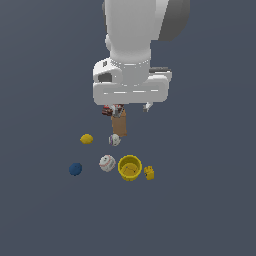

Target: Pick up a designated object from a clutter of objects.

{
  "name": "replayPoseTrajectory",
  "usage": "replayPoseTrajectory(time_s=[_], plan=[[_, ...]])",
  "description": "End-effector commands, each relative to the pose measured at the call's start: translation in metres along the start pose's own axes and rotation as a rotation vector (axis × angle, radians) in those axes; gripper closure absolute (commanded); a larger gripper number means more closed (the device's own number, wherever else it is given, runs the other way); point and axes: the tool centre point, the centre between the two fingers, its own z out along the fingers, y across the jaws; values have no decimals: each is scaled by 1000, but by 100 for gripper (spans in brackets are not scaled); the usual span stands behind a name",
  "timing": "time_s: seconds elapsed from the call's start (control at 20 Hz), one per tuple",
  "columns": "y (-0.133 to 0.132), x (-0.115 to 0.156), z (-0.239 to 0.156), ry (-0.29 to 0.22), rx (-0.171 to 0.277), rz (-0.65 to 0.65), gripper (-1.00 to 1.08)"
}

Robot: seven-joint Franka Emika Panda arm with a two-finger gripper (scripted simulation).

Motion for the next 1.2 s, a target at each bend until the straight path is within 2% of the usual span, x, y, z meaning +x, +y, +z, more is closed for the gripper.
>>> replayPoseTrajectory(time_s=[0.0,0.25,0.5,0.85,1.15], plan=[[4,3,4,-1,1,0,-92],[22,15,19,-1,4,0,-92],[51,32,44,-1,8,-1,-92],[113,55,98,-2,8,-2,-92],[172,65,154,-5,0,-5,-92]])
